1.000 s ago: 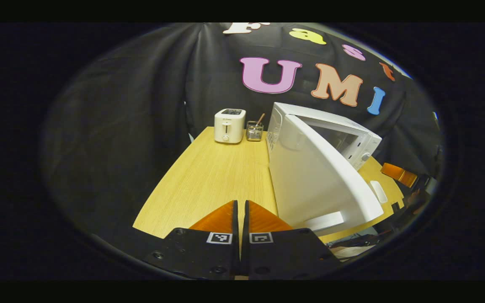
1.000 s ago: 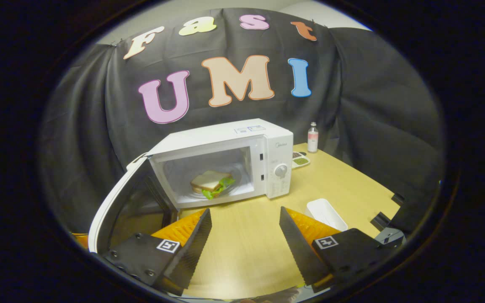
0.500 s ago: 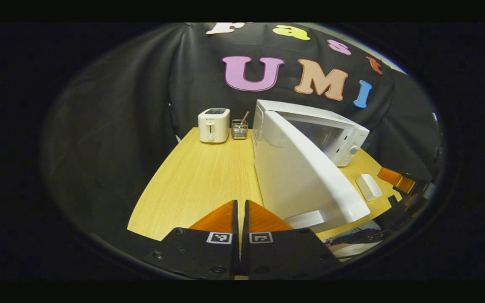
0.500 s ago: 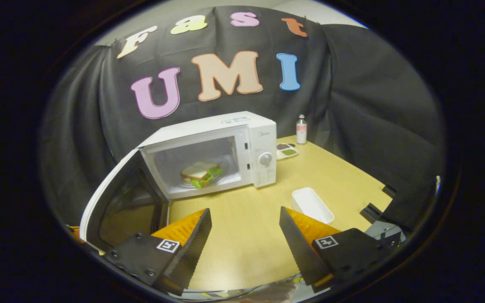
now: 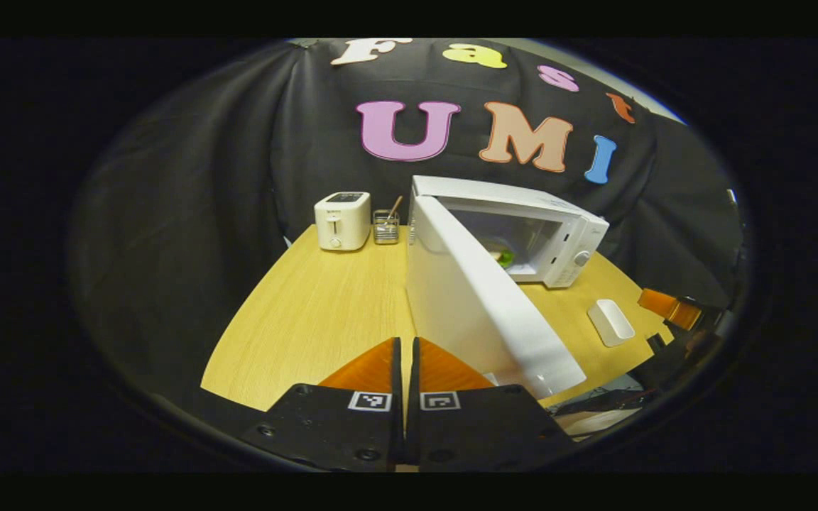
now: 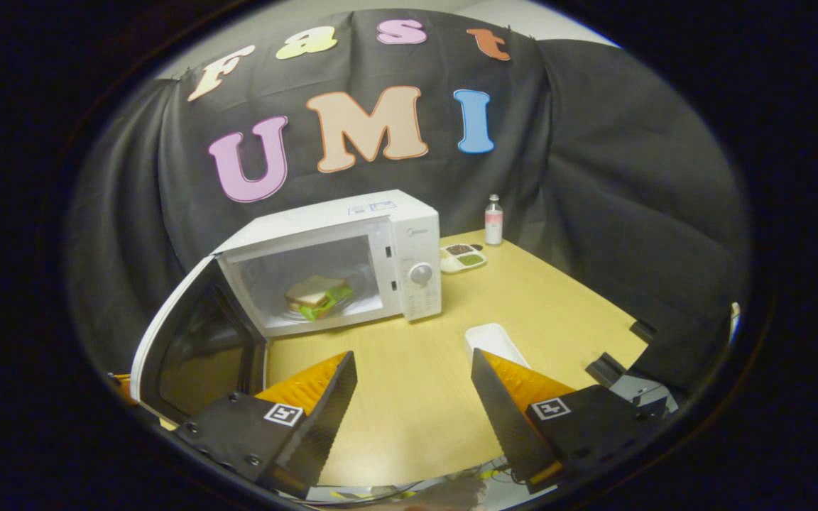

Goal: Open the microwave oven with the left hand, put the food in, and close the microwave oven.

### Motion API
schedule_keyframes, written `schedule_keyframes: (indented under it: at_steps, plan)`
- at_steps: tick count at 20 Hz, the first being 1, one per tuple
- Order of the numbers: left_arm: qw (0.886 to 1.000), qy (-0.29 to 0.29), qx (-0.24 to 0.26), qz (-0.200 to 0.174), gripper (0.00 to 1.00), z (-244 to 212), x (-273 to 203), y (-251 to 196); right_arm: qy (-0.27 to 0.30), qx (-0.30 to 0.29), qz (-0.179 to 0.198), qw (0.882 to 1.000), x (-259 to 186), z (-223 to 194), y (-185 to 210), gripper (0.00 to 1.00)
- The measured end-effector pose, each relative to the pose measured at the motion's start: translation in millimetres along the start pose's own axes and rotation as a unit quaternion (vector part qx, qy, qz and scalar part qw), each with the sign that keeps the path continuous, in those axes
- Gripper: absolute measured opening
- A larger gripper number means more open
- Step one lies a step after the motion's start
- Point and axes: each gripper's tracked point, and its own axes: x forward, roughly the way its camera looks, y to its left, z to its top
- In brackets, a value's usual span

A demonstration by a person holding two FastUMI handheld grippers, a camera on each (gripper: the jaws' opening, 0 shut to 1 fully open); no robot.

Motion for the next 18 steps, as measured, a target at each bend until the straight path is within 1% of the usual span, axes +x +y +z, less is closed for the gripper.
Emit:
schedule_keyframes:
  at_steps: [1,5,6,7,8,9,10,11,12,18]
  plan:
    - [1.000,-0.001,0.006,-0.005,0.00,1.8,1.4,-11.1,-0.002,-0.004,-0.002,1.000,0.0,3.6,-5.7,1.00]
    - [0.999,0.008,0.025,-0.027,0.01,0.1,10.4,-47.5,-0.016,-0.025,-0.003,1.000,5.1,16.0,-27.1,1.00]
    - [0.999,0.012,0.025,-0.032,0.01,-0.8,12.5,-56.3,-0.022,-0.030,-0.004,0.999,5.1,21.2,-32.8,0.92]
    - [0.999,0.017,0.025,-0.037,0.01,-1.9,14.8,-65.9,-0.027,-0.033,-0.005,0.999,5.0,26.5,-38.7,1.00]
    - [0.999,0.021,0.024,-0.043,0.01,-2.5,17.8,-74.4,-0.031,-0.034,-0.005,0.999,5.5,30.3,-44.8,1.00]
    - [0.998,0.024,0.025,-0.047,0.05,-0.3,24.1,-82.3,-0.034,-0.033,-0.004,0.999,6.6,33.8,-50.7,1.00]
    - [0.998,0.025,0.026,-0.051,0.00,0.7,28.0,-90.5,-0.037,-0.031,-0.006,0.999,9.1,37.2,-58.7,1.00]
    - [0.998,0.024,0.028,-0.055,0.00,3.7,31.9,-98.0,-0.039,-0.028,-0.007,0.999,11.3,40.8,-66.4,0.92]
    - [0.998,0.022,0.031,-0.058,0.01,7.2,35.3,-107.2,-0.041,-0.022,-0.008,0.999,13.5,44.3,-74.1,1.00]
    - [0.998,0.010,0.040,-0.057,0.00,26.3,62.8,-143.2,-0.062,-0.007,-0.017,0.998,34.5,70.0,-116.6,1.00]
